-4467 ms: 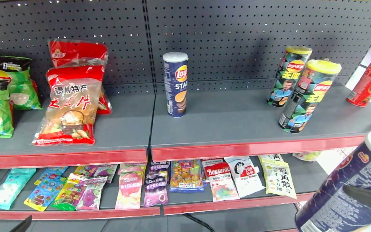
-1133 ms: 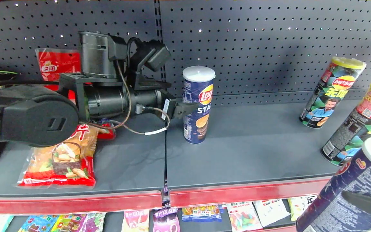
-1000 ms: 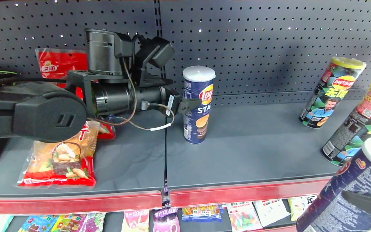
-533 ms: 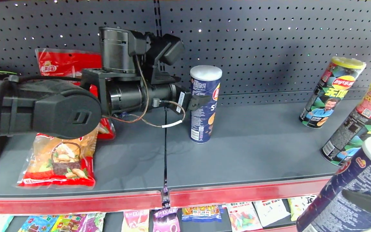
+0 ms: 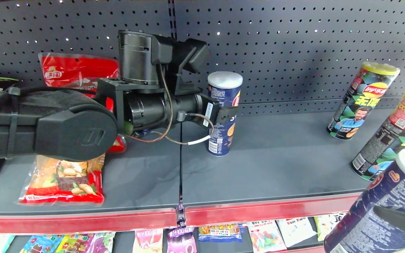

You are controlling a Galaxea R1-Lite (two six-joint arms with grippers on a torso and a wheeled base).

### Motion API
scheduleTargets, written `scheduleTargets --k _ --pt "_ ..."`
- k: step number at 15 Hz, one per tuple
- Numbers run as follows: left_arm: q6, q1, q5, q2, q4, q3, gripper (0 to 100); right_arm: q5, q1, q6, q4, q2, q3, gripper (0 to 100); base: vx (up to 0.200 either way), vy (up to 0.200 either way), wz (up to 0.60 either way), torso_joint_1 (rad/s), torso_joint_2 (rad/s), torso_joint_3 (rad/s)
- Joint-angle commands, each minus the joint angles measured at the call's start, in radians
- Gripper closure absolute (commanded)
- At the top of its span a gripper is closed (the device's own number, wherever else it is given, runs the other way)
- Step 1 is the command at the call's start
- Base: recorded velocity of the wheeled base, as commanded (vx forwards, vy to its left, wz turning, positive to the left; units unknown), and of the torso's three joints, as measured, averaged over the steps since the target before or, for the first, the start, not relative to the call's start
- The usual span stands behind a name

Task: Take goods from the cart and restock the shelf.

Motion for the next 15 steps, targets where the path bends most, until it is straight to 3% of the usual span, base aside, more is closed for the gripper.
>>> scheduleTargets --k 1,8,11,15 --pt "-0.002 -0.008 0.023 0.003 -0.001 -0.003 0 0.000 0.000 0.000 0.000 -0.001 -0.001 100 0.000 0.000 0.00 0.000 0.00 0.000" --pt "-0.007 -0.059 0.081 0.070 -0.050 -0.038 0 0.000 -0.001 0.000 0.000 -0.008 -0.001 100 0.000 0.000 0.00 0.000 0.00 0.000" --pt "-0.007 -0.062 0.127 0.116 -0.083 -0.069 0 -0.001 -0.001 0.006 0.000 -0.010 0.000 100 0.000 0.000 0.00 0.000 0.00 0.000" --pt "-0.009 -0.062 0.138 0.135 -0.087 -0.083 0 0.000 -0.010 0.009 0.000 -0.010 0.000 100 0.000 0.000 0.00 0.000 0.00 0.000"
